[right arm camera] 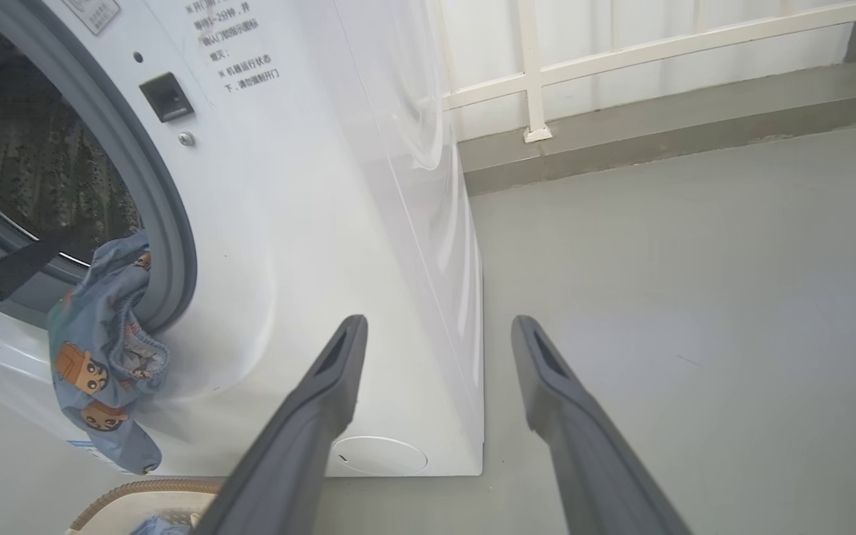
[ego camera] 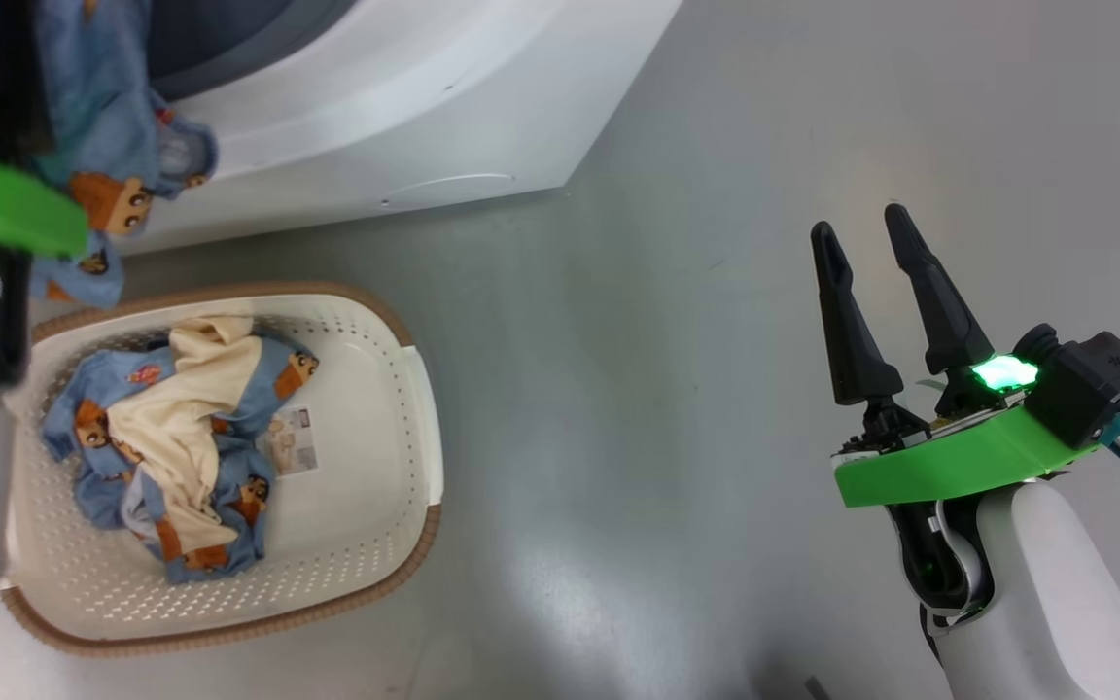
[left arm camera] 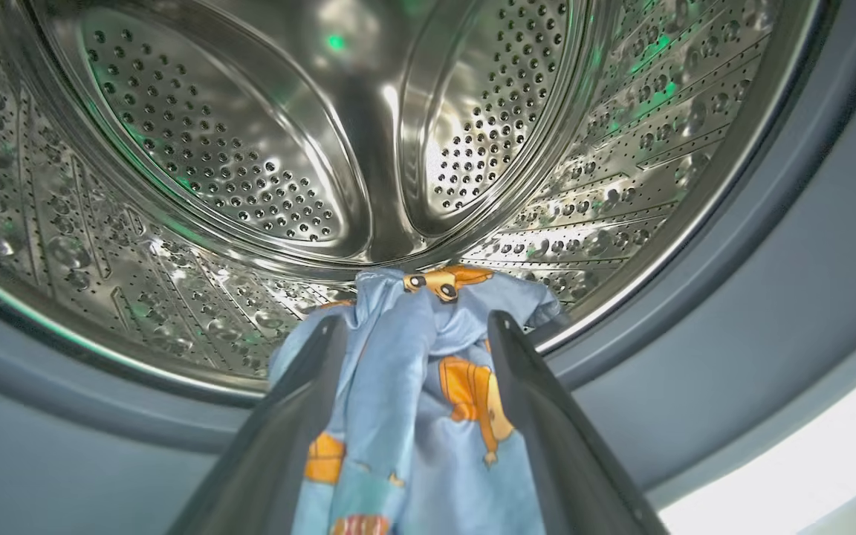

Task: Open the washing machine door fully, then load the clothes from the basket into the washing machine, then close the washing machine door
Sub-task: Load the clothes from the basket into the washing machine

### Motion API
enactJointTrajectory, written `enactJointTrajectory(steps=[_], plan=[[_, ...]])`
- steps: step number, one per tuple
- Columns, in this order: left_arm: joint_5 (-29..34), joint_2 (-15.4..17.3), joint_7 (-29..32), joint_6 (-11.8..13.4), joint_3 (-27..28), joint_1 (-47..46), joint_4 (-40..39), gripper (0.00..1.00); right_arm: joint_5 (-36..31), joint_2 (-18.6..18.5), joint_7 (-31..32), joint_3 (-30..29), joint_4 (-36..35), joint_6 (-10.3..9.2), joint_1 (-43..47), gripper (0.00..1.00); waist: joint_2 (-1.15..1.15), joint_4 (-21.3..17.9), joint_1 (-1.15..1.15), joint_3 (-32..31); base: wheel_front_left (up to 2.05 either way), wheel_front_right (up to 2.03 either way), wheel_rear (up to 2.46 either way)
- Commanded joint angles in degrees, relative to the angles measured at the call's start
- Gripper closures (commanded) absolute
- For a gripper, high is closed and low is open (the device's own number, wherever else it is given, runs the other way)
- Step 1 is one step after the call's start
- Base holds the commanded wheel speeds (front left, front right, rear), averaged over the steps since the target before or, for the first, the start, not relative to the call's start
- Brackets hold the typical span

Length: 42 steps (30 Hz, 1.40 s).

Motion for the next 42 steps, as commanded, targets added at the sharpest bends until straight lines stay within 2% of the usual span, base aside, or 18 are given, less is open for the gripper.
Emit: enactJointTrajectory(steps=[1,6,17,21,24,35,42], plan=[[-0.2,2.9,-0.4,0.6,2.0,1.6,-2.5,0.0,-0.6,-0.1,-0.3,1.5,-1.5,0.16,0.9,0.0,0.0,0.4,0.0,-0.1,0.0,0.0,0.0],[0.7,2.7,-0.4,2.3,4.5,9.4,-10.2,0.0,-0.9,-0.3,-0.3,1.4,-1.7,0.16,0.6,0.0,0.0,1.4,0.0,-0.3,0.0,0.0,0.0],[3.6,-0.4,-0.4,4.3,9.9,26.3,-24.9,0.0,-1.0,-1.2,-0.3,1.7,-2.5,0.16,1.0,0.0,0.0,2.3,0.0,-0.1,0.0,0.0,0.0],[4.4,-2.1,-0.4,4.4,11.5,31.5,-29.0,0.0,-1.1,-1.5,-0.3,1.3,-3.1,0.16,1.4,0.0,0.0,2.7,0.0,0.1,0.0,0.0,0.0],[5.2,-3.4,-0.4,3.5,12.6,34.2,-31.5,0.0,-1.4,-1.6,-0.3,0.9,-3.4,0.16,1.4,0.0,0.0,3.1,0.0,0.2,0.0,0.0,0.0],[6.9,-7.6,-0.4,0.9,15.5,39.5,-31.4,0.0,-1.5,-2.1,-0.3,0.5,-3.4,0.16,1.4,0.0,0.0,3.9,0.0,0.0,0.0,0.0,0.0],[8.1,-8.7,-0.4,-0.3,16.5,38.7,-29.8,0.0,-1.7,-2.1,-0.3,0.5,-3.3,0.16,1.0,0.0,0.0,4.1,0.0,0.2,0.0,0.0,0.0]])
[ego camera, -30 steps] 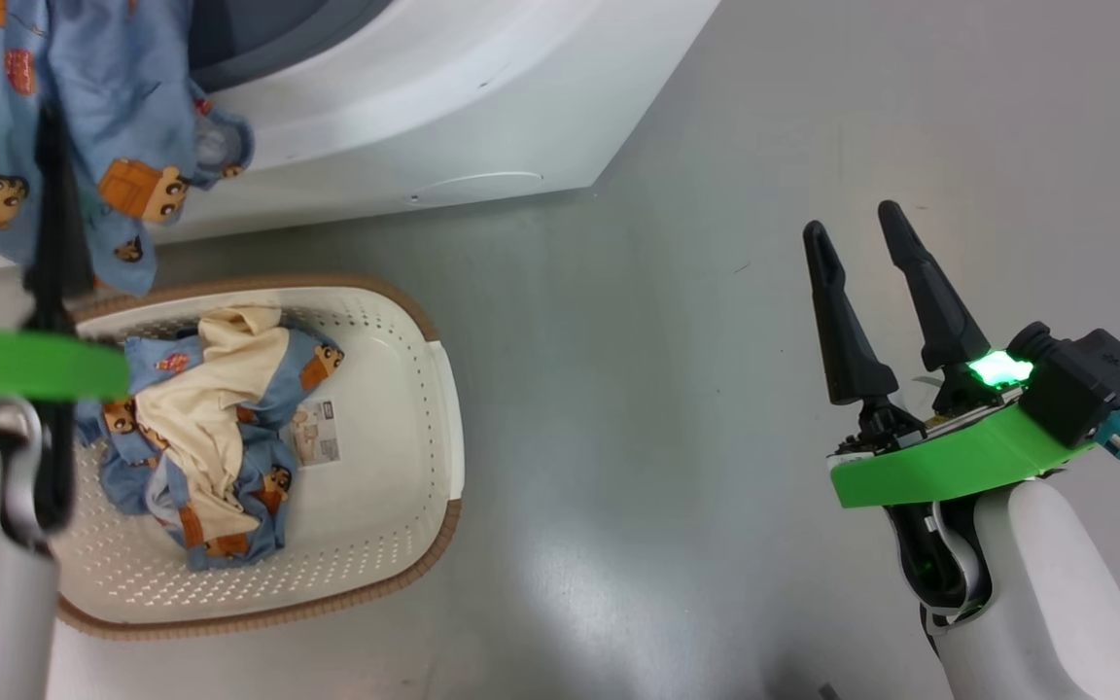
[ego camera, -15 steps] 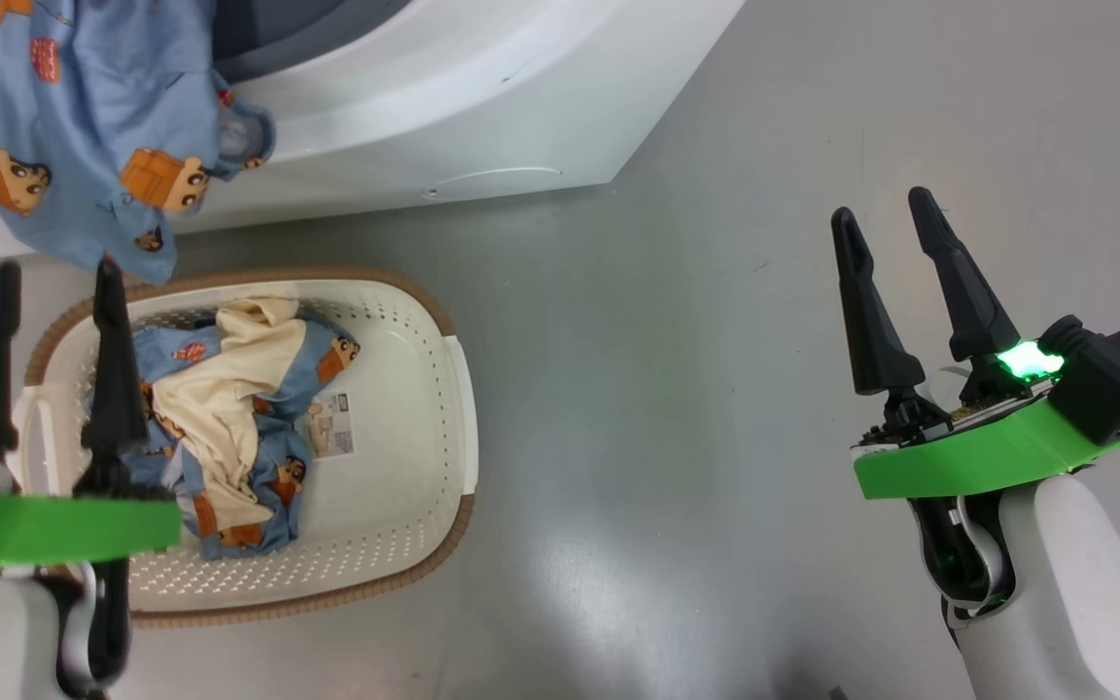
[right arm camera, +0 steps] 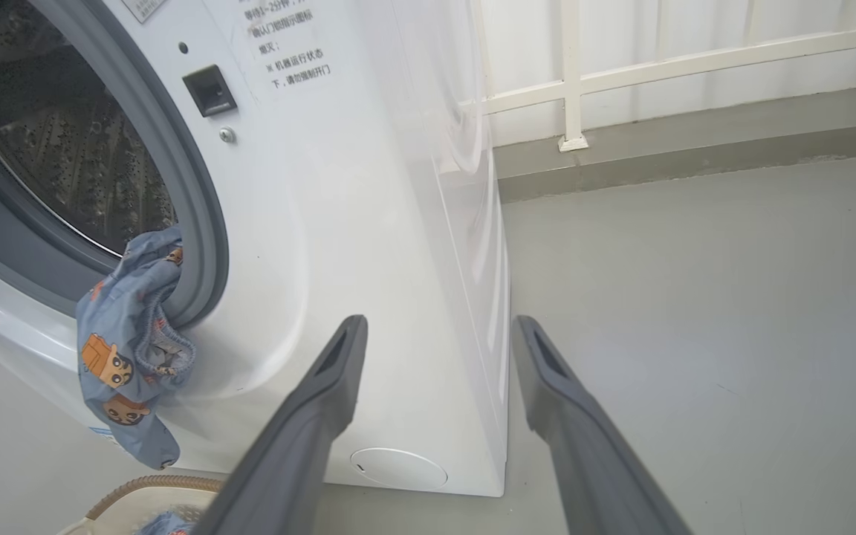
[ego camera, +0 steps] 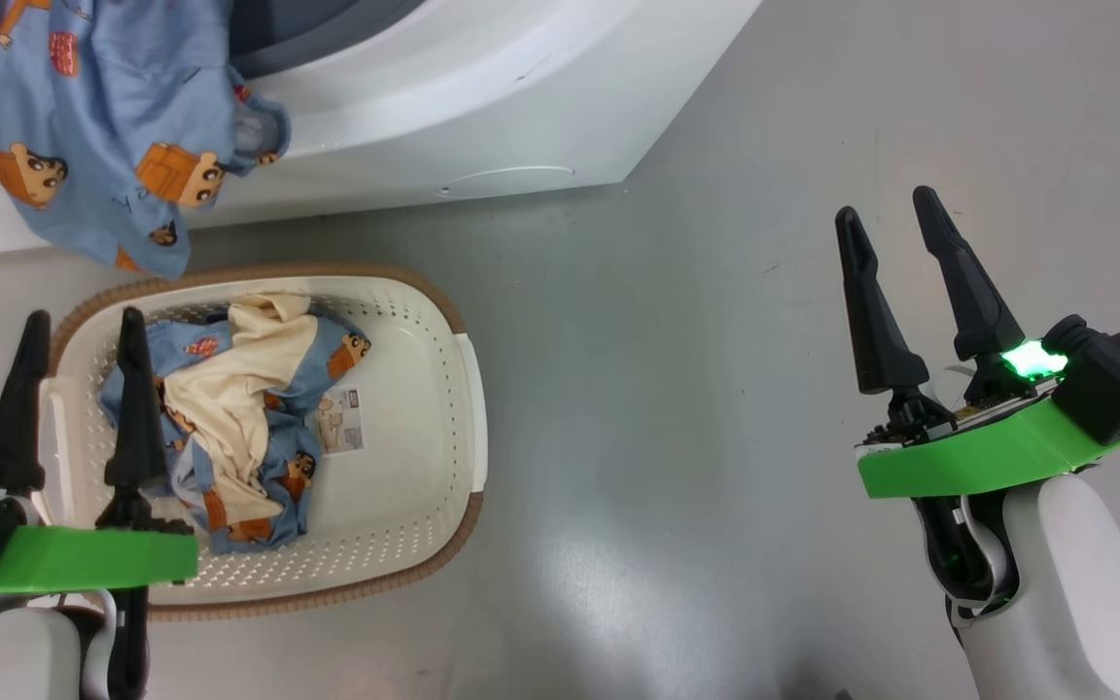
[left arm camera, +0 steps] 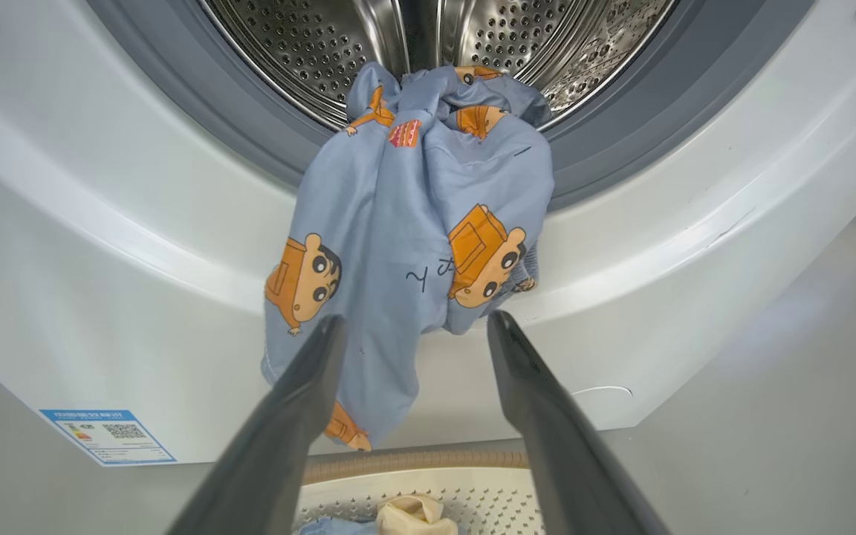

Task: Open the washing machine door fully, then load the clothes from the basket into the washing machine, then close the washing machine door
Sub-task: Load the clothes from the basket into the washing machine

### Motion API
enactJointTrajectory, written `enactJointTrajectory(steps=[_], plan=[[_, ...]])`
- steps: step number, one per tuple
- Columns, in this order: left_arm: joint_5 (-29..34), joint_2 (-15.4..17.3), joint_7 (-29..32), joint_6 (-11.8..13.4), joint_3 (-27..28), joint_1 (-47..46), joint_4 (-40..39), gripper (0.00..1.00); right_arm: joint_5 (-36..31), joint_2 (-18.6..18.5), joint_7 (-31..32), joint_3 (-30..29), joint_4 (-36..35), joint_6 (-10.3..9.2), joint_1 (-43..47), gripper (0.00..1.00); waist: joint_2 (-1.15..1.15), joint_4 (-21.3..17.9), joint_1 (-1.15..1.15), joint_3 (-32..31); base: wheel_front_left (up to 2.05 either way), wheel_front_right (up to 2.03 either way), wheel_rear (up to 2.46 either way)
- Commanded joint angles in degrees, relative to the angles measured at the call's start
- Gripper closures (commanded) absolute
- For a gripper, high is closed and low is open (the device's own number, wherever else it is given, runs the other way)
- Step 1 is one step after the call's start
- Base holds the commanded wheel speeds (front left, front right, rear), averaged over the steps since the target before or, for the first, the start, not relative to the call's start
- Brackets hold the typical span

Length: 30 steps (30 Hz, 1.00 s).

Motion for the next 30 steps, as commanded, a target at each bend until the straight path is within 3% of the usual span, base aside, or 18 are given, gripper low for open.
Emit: enactJointTrajectory(steps=[1,10,22,30], plan=[[0.5,0.8,-0.4,-0.6,2.1,0.2,-0.5,0.0,-0.6,0.0,-0.3,1.1,-1.4,0.16,1.2,0.0,0.0,0.0,0.0,0.0,0.0,0.0,0.0],[0.9,2.1,-0.4,-1.6,0.8,-4.3,5.4,0.0,-0.6,0.2,-0.3,1.1,-0.9,0.16,0.6,0.0,0.0,-0.4,0.0,0.4,0.0,0.0,0.0],[-1.8,6.5,1.3,-2.5,-4.3,-21.0,28.0,0.0,-0.3,0.9,-0.3,1.7,-0.8,0.16,0.1,0.0,0.0,-2.9,0.0,1.2,0.0,0.0,0.0],[-2.8,7.0,1.1,-2.6,-7.2,-28.5,37.0,0.0,-0.3,1.4,-0.3,1.5,-0.8,0.16,0.5,0.0,0.0,-3.8,0.0,1.5,0.0,0.0,0.0]])
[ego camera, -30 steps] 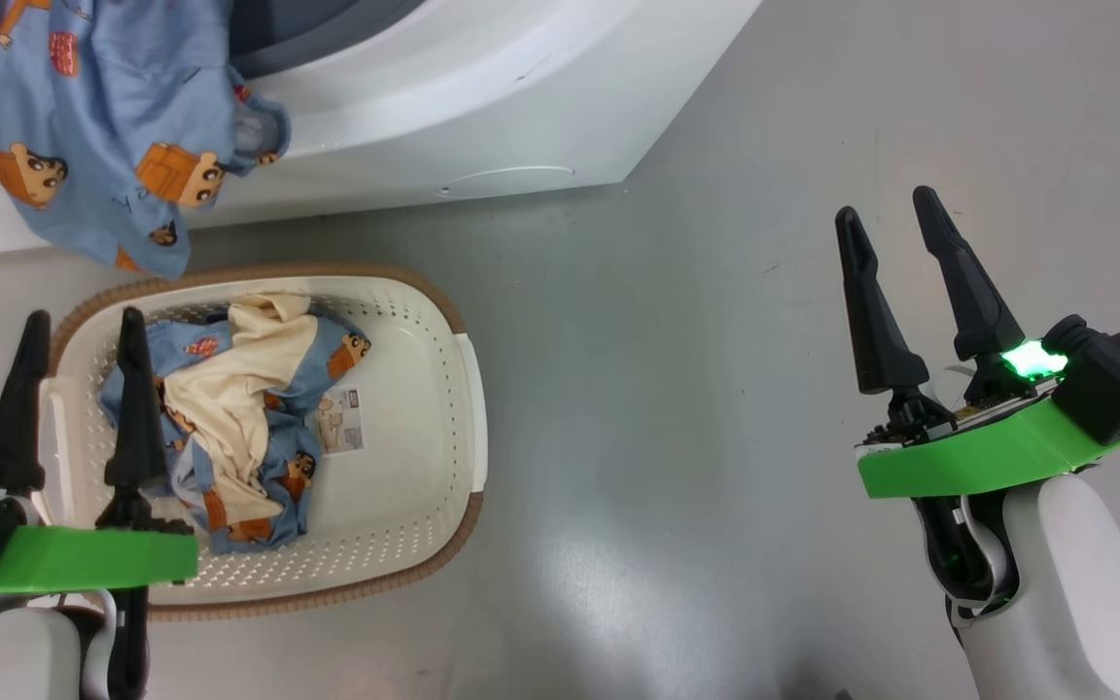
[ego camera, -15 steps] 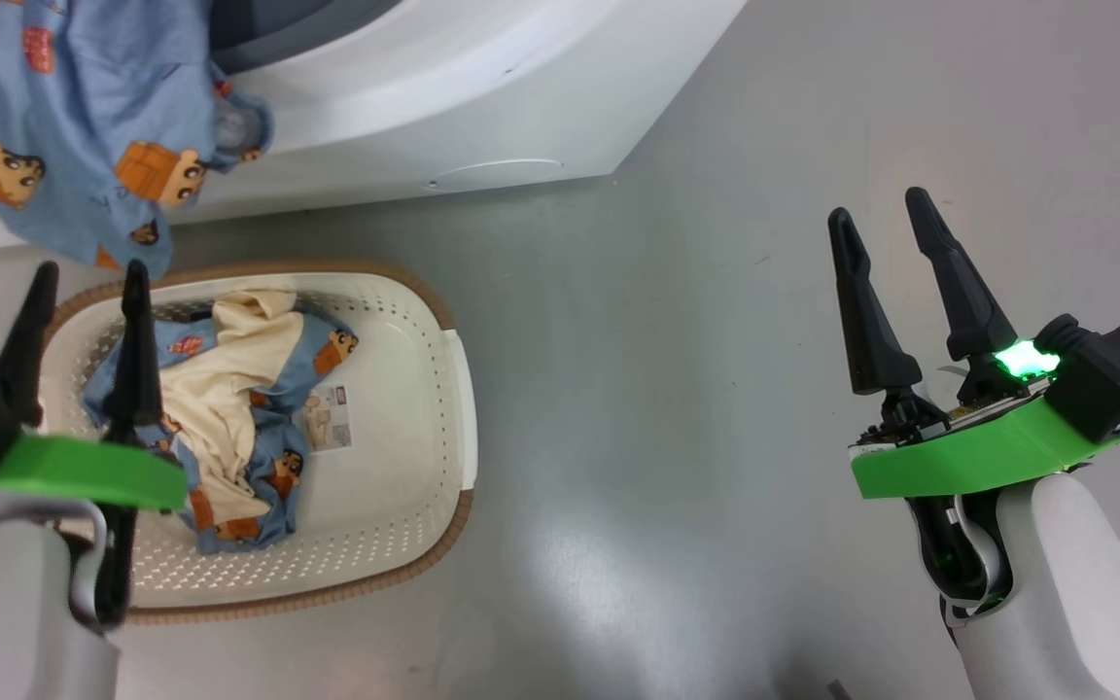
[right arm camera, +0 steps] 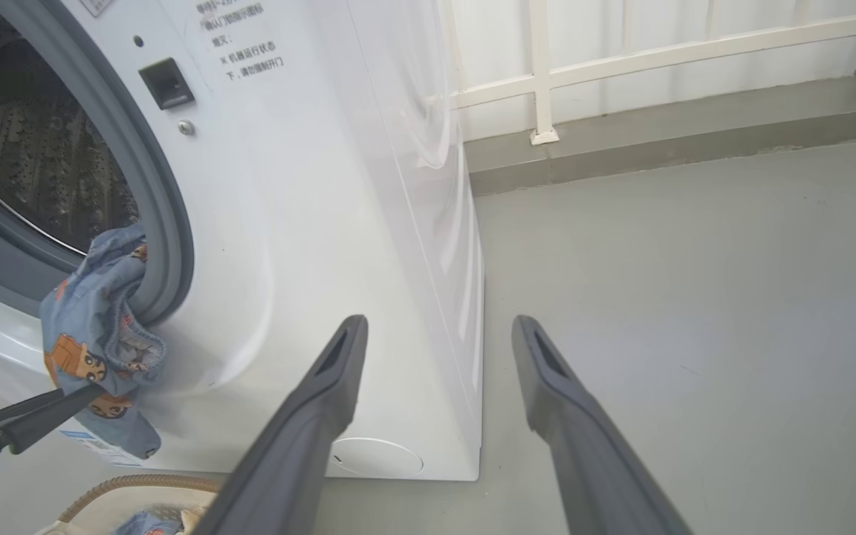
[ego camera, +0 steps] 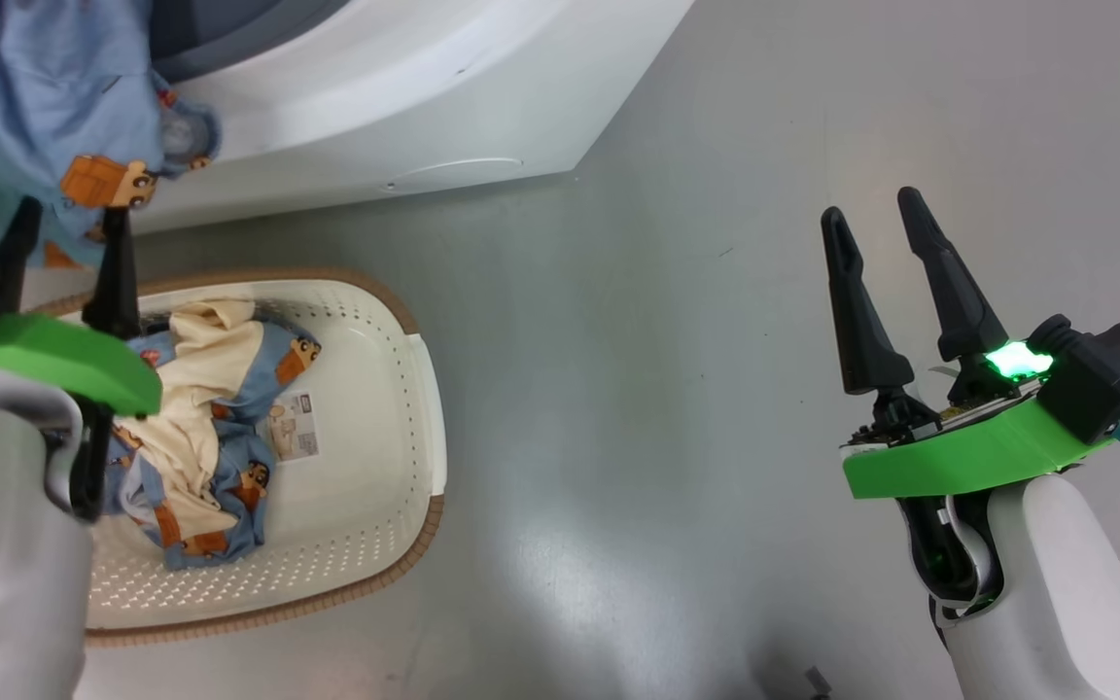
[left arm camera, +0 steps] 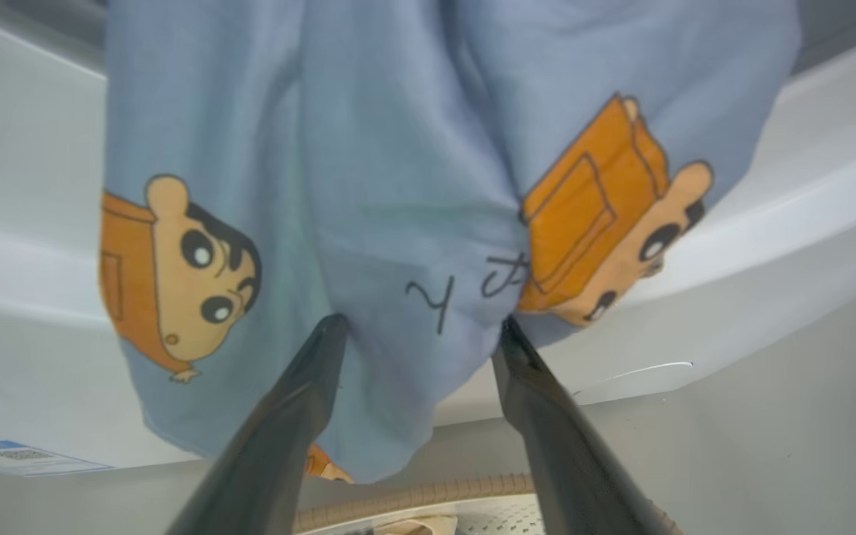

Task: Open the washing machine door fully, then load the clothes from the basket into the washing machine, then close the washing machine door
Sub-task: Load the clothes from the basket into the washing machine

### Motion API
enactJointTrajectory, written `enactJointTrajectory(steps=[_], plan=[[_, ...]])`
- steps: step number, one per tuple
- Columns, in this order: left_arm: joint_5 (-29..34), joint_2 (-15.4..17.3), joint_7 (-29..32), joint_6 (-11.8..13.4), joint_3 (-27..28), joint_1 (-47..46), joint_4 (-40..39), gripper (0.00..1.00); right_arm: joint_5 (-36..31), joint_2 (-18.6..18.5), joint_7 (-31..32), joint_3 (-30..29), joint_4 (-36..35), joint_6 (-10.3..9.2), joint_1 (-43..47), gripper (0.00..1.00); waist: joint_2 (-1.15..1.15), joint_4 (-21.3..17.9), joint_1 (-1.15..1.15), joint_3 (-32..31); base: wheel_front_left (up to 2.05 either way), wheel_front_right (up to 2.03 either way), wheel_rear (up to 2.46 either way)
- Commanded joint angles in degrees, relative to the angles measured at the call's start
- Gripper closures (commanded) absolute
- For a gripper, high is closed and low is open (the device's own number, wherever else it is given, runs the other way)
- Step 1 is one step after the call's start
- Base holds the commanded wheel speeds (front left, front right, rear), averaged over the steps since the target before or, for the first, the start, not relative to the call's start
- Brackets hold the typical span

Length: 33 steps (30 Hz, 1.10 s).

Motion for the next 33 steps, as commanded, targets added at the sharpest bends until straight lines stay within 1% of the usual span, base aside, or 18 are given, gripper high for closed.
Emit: enactJointTrajectory(steps=[1,6,10,11,12,14,19,23,28,33], plan=[[-0.4,2.7,-0.3,-0.2,1.3,-1.0,-0.3,0.0,-0.3,0.1,-0.3,1.3,-1.1,0.16,0.7,0.0,0.0,-0.1,0.0,0.1,0.0,0.0,0.0],[-0.6,2.5,-0.5,-0.2,0.4,-6.0,5.9,0.0,-0.3,0.3,-0.3,1.3,-1.2,0.16,0.5,0.0,0.0,-0.2,0.0,0.2,0.0,0.0,0.0],[-0.9,2.1,-1.0,-0.2,0.1,-9.4,8.9,0.0,-0.4,0.3,-0.3,1.2,-1.2,0.16,0.5,0.0,0.0,-0.1,0.0,0.3,0.0,0.0,0.0],[-0.9,1.9,-1.1,-0.2,-0.1,-10.0,9.6,0.33,-0.5,0.3,-0.3,1.2,-1.1,0.16,0.5,0.0,0.0,-0.1,0.0,0.2,0.0,0.0,0.0],[-1.0,1.8,-1.2,-0.2,-0.3,-10.5,10.2,0.57,-0.5,0.3,-0.3,1.2,-1.1,0.16,0.5,0.0,0.0,0.0,0.0,0.2,0.0,0.0,0.0],[-1.3,1.6,-1.4,-0.2,-1.0,-11.2,11.1,1.0,-0.5,0.2,-0.3,1.2,-1.1,0.16,0.5,0.0,0.0,0.0,0.0,0.2,0.0,0.0,0.0],[-2.4,1.3,-1.6,-0.2,-3.4,-12.1,11.8,1.0,-0.6,0.2,-0.3,1.1,-1.2,0.16,0.6,0.0,0.0,0.2,0.0,0.1,0.0,0.0,0.0],[-3.4,1.4,-1.8,-0.2,-4.7,-12.1,10.6,1.0,-0.7,0.2,-0.3,0.9,-1.2,0.16,0.7,0.0,0.0,0.6,0.0,-0.1,0.0,0.0,0.0],[-4.2,1.5,-1.8,-0.2,-4.9,-11.1,5.6,1.0,-0.9,0.3,-0.3,0.8,-1.3,0.16,0.9,0.0,0.0,1.1,0.0,-0.2,0.0,0.0,0.0],[-3.9,1.4,-1.8,-0.2,-4.3,-10.0,-2.1,1.0,-0.9,0.3,-0.3,0.8,-1.0,0.16,1.3,0.0,0.0,1.7,0.0,-0.6,0.0,0.0,0.0]])
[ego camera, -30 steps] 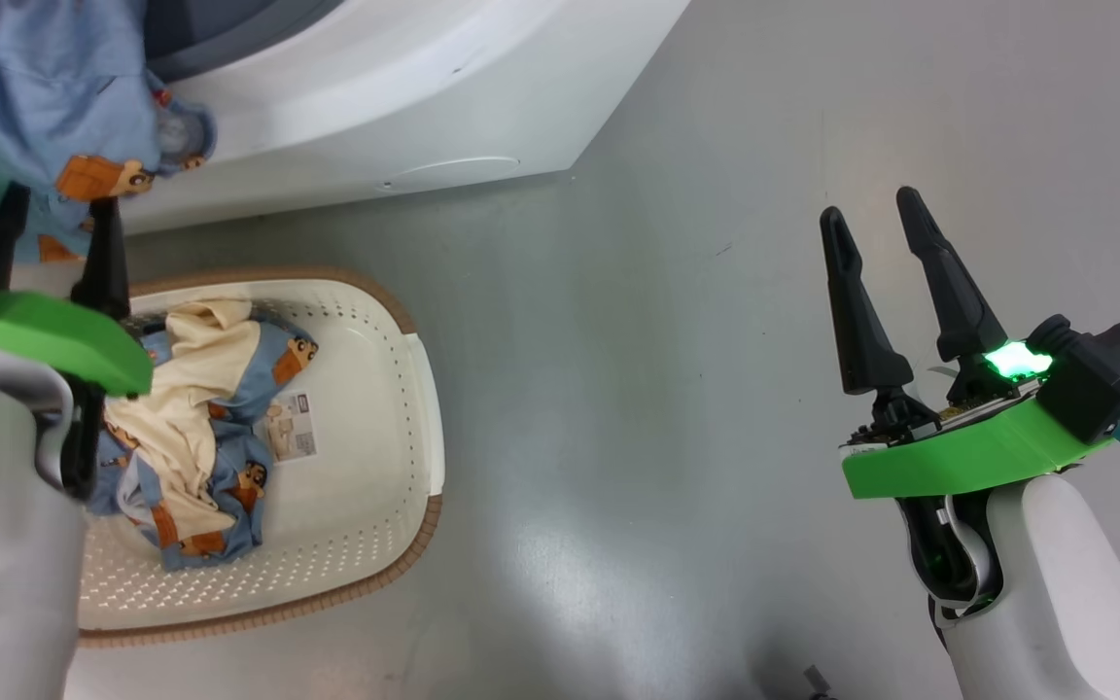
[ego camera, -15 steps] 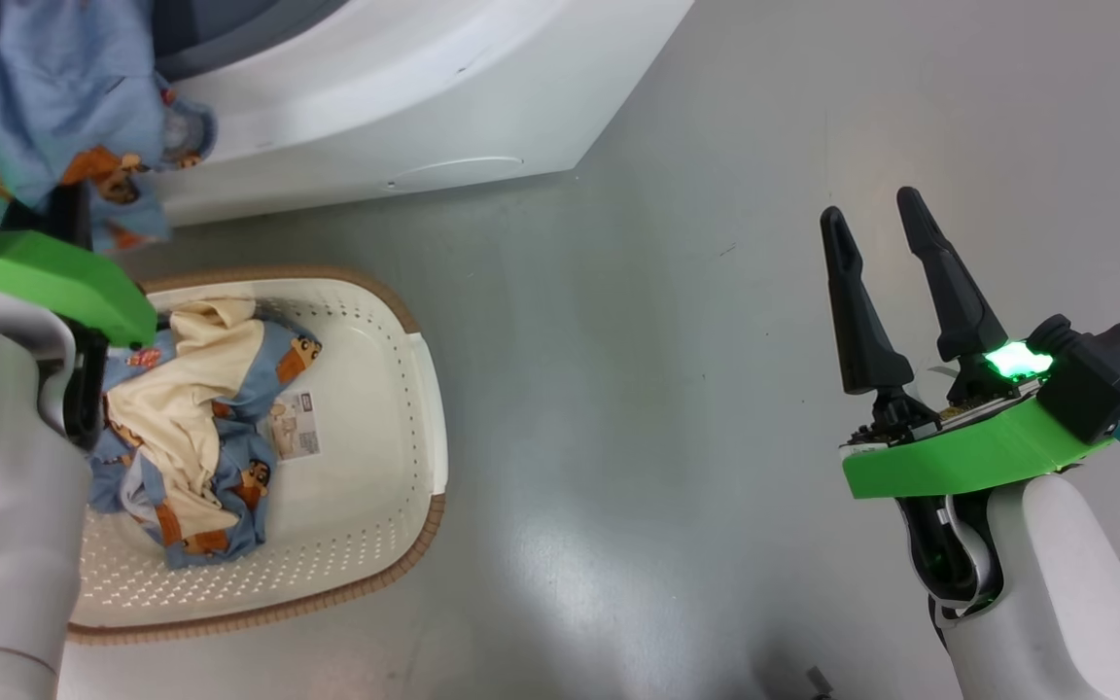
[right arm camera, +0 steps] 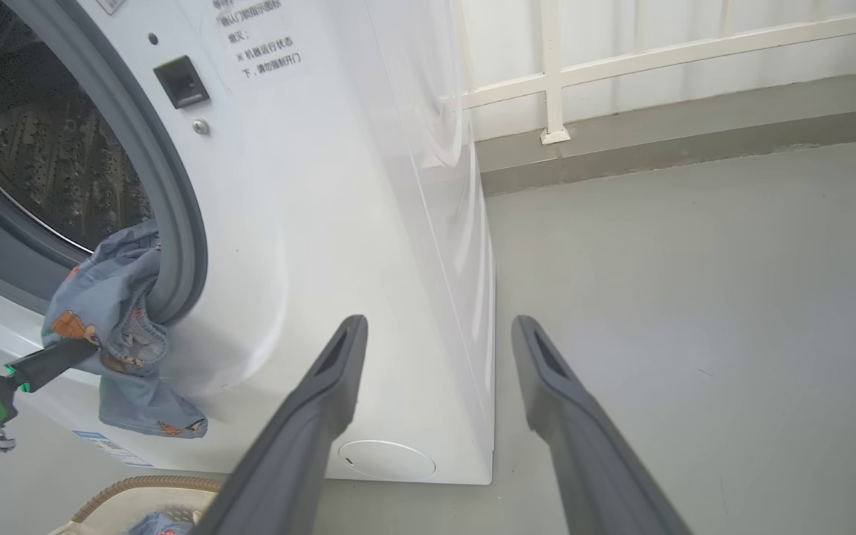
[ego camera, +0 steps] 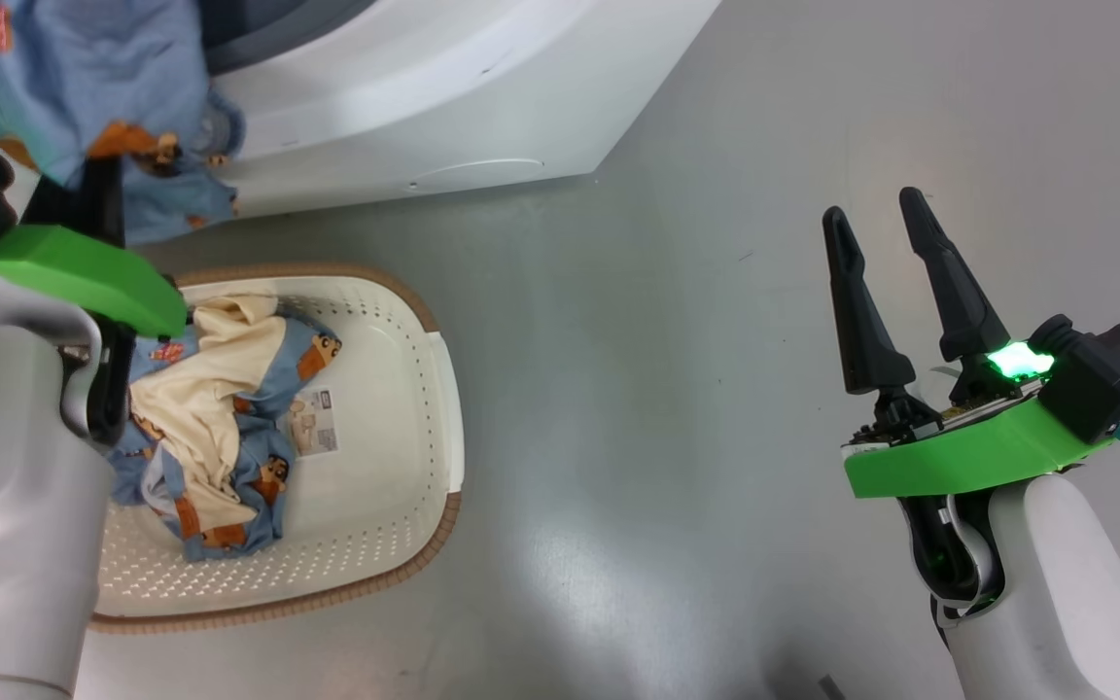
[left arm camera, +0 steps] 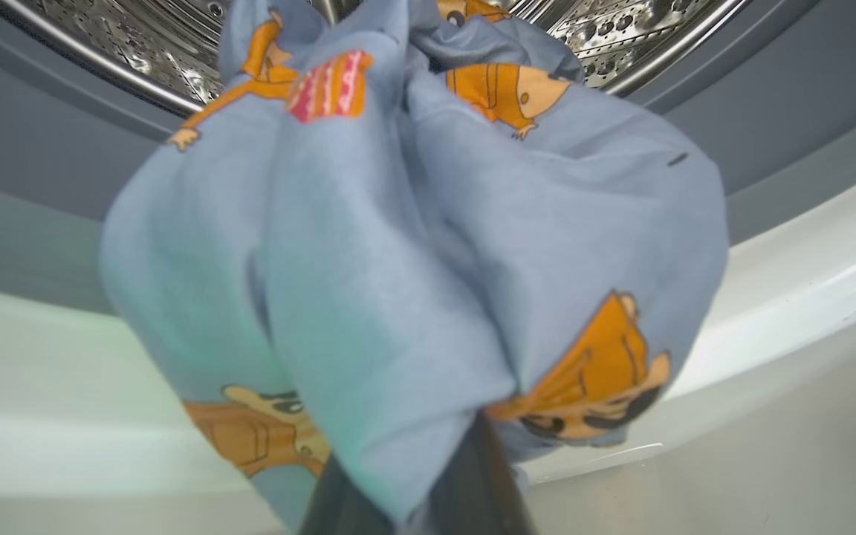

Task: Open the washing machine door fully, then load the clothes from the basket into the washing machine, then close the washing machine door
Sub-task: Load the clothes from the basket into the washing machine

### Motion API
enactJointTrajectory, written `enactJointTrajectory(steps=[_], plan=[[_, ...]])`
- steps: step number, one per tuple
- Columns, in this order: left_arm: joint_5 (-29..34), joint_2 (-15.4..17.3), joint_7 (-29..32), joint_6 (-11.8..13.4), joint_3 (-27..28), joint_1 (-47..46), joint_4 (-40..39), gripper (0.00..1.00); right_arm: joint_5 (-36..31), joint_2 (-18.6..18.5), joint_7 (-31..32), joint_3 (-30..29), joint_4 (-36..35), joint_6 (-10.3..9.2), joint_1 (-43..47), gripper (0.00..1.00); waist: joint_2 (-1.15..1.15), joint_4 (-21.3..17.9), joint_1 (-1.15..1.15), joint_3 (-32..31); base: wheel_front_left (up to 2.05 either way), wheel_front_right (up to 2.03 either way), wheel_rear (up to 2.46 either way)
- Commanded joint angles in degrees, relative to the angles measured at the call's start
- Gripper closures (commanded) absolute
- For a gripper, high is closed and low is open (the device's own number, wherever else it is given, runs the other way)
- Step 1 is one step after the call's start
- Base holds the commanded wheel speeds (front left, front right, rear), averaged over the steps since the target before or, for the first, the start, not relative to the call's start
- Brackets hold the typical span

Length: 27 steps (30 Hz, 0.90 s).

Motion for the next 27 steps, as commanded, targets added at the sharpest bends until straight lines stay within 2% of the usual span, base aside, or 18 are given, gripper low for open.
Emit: enactJointTrajectory(steps=[1,7,12,19,27], plan=[[0.2,2.1,-1.2,-0.2,1.8,-1.9,-6.1,1.0,-0.6,0.2,-0.3,1.1,-1.0,0.16,1.3,0.0,0.0,0.3,0.0,-0.2,0.0,0.0,0.0],[0.0,2.1,-0.2,0.2,2.2,-3.8,-13.1,1.0,-0.5,0.4,-0.3,1.9,-0.8,0.16,1.3,0.0,0.0,0.0,0.0,-0.3,0.0,0.0,0.0],[0.3,2.8,3.4,1.2,2.0,-7.6,-14.3,1.0,-0.3,0.4,-0.3,2.3,-1.0,0.16,1.0,0.0,0.0,-1.0,0.0,0.6,0.0,0.0,0.0],[1.2,5.1,7.9,1.3,1.6,-17.7,-8.0,1.0,0.1,1.3,-0.3,3.2,-1.3,0.16,0.4,0.0,0.0,-4.5,0.0,3.6,0.0,0.0,0.0],[3.7,7.7,6.8,1.8,0.6,-28.4,-0.1,1.0,0.9,2.3,-0.3,2.9,-1.9,0.16,0.7,0.0,0.0,-8.4,0.0,7.2,0.0,0.0,0.0]])
